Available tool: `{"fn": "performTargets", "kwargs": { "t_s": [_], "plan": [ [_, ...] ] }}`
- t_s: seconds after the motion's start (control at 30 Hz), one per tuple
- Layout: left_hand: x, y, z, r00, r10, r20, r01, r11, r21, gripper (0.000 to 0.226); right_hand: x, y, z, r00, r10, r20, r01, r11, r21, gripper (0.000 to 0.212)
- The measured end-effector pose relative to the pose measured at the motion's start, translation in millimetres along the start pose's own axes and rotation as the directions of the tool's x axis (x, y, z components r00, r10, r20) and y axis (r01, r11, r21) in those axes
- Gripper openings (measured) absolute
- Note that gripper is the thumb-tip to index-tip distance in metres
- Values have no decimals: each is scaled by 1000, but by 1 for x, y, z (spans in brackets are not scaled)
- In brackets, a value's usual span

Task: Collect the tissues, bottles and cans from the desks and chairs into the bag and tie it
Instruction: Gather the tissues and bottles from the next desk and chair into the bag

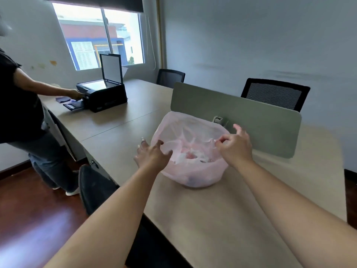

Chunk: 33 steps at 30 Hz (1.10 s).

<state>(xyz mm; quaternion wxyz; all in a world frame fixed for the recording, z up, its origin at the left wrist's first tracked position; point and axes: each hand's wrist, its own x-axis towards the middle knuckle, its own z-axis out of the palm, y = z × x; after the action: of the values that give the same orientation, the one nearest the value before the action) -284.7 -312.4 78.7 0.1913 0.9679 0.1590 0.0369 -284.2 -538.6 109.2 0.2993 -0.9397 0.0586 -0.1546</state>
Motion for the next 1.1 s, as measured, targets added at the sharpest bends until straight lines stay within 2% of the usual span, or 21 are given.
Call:
{"fn": "performTargets", "kwargs": {
  "t_s": [0.07,0.1,0.17,0.23,0.37,0.43,0.5,0.67,0.83,1.0,1.1],
  "plan": [
    [25,14,24,993,-70,92,77,994,-82,64,40,18,2,974,147,174,-156,987,35,25],
    [36,18,40,986,-99,132,117,984,-134,65,59,29,10,940,195,279,-232,967,106,31],
    [46,18,65,975,-145,169,182,955,-233,67,80,48,32,885,220,410,-339,909,245,36],
    [55,16,81,974,-166,152,204,937,-283,68,91,61,54,848,206,488,-374,886,276,38],
    [64,9,86,986,-140,95,162,941,-295,62,96,68,79,806,229,546,-409,882,233,68],
    [64,10,78,993,-102,63,117,941,-317,58,95,65,81,820,247,516,-444,844,301,71],
    [61,11,61,998,-54,24,59,946,-320,64,94,58,73,850,258,459,-448,813,373,72],
    [41,21,-3,997,60,-58,-75,949,-306,70,80,29,23,909,237,343,-395,753,527,73],
    [-7,37,-54,981,179,-82,-196,922,-335,66,37,15,-52,949,285,134,-305,733,608,65],
    [-63,82,-76,926,374,-55,-362,834,-416,63,-25,38,-144,923,379,-60,-280,772,571,60],
    [-100,121,-75,871,489,-31,-445,762,-471,44,-65,58,-201,883,434,-176,-270,779,565,58]
  ]
}}
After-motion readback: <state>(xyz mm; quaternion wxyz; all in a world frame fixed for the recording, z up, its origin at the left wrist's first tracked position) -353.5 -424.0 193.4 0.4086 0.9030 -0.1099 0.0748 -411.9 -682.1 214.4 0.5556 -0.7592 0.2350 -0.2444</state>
